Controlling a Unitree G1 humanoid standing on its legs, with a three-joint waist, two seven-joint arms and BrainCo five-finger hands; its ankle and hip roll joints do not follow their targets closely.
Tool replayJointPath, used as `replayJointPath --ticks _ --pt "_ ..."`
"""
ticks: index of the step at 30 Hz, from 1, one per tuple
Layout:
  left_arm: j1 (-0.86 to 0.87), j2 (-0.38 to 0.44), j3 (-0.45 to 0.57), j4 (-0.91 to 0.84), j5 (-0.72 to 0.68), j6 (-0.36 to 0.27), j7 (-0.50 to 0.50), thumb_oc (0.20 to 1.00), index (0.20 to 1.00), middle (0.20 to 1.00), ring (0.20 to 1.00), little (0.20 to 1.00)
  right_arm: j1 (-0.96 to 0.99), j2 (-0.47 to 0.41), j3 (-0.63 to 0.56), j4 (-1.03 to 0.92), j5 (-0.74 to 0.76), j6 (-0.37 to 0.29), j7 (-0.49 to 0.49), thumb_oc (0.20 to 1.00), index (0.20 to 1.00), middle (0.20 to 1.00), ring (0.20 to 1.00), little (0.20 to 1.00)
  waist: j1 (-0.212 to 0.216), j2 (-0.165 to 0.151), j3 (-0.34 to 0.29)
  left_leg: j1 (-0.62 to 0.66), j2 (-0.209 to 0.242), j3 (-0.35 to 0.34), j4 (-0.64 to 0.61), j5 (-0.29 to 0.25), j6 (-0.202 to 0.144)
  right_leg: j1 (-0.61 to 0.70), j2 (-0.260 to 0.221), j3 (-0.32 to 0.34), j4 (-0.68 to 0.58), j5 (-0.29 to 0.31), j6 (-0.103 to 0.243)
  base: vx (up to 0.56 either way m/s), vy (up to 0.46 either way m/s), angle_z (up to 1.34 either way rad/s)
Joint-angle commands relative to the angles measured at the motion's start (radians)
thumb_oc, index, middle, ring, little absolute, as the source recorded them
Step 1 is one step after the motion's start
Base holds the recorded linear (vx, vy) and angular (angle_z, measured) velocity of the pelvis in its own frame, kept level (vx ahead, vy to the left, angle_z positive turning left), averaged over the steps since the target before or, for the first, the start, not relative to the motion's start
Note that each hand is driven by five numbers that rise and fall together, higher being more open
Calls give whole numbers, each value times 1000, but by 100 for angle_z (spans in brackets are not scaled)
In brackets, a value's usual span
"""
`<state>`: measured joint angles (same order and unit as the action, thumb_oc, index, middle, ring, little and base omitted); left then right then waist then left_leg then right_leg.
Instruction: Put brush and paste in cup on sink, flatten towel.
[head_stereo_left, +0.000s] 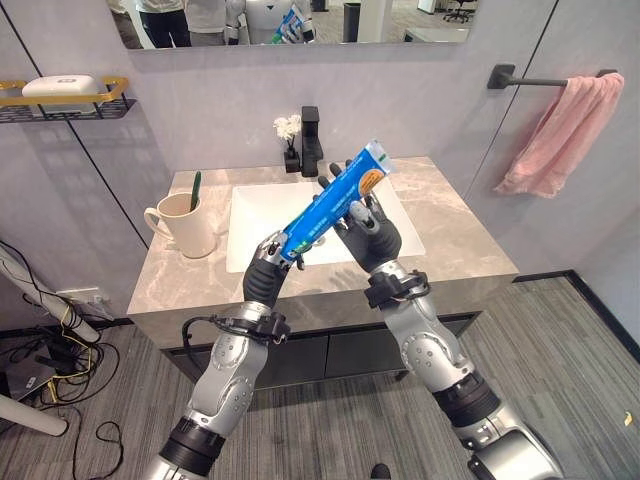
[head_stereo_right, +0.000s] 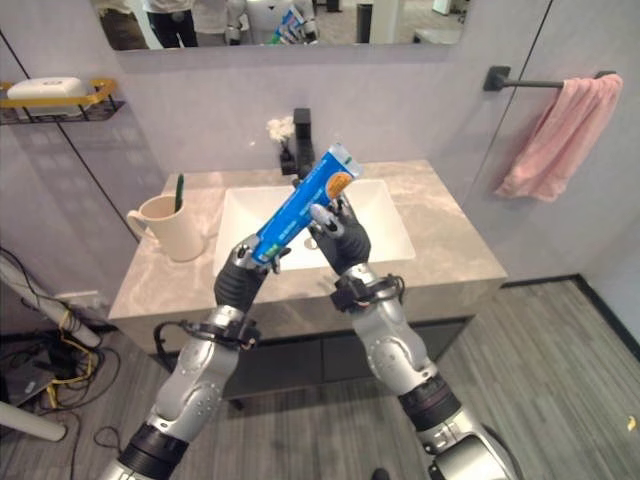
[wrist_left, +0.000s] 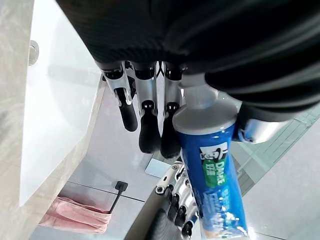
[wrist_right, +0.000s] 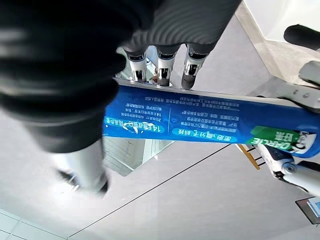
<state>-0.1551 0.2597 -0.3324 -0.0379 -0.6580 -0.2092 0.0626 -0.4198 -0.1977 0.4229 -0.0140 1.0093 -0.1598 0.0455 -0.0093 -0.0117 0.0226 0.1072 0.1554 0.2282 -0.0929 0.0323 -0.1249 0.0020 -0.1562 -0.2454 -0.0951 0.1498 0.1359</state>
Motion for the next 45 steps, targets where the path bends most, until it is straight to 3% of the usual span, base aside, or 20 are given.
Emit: replayJointPath --ticks 1,14,15,16,17,30,45 --pt "-88 27 4 -43 4 -58 -15 200 200 200 200 200 -125 48 -51 -3 15 -46 5 200 200 200 200 200 15 -41 17 11 35 -82 6 -104 -32 100 -73 -38 10 -173 76 0 0 0" --pt "-76 28 3 -49 11 -55 0 200 200 200 200 200 -115 50 -48 -27 -2 -48 -13 200 200 200 200 200 12 -38 17 10 34 -81 6 -104 -31 101 -73 -39 9 -174 76 0 0 0" --pt "-74 28 4 -44 10 -54 3 266 266 266 266 266 -114 52 -51 -29 -4 -52 -19 200 200 200 200 200 11 -37 17 10 34 -82 6 -104 -31 102 -74 -40 9 -173 76 0 0 0" --pt "-74 28 4 -44 10 -54 3 435 435 435 435 435 -114 52 -51 -29 -4 -52 -19 200 200 200 200 200 11 -37 17 10 34 -82 6 -104 -31 102 -74 -40 9 -173 76 0 0 0" --pt "-72 27 4 -41 8 -53 3 1000 1000 1000 1000 1000 -113 54 -56 -30 -6 -53 -24 200 200 200 200 200 11 -36 17 11 34 -83 6 -104 -31 103 -74 -40 10 -174 75 0 0 0" --pt "60 43 89 -55 20 -68 45 1000 1000 1000 1000 1000 -169 60 -119 -28 -92 -99 -119 200 200 200 200 200 42 -32 17 9 29 -108 6 -104 -29 121 -76 -65 23 -182 72 -5 3 4" --pt "163 111 123 -116 48 -71 36 1000 1000 1000 1000 1000 -347 54 -153 84 -288 -113 -225 200 200 200 200 200 157 -29 33 -66 10 -220 6 -73 -33 127 -87 -164 40 -188 64 -12 -5 28"
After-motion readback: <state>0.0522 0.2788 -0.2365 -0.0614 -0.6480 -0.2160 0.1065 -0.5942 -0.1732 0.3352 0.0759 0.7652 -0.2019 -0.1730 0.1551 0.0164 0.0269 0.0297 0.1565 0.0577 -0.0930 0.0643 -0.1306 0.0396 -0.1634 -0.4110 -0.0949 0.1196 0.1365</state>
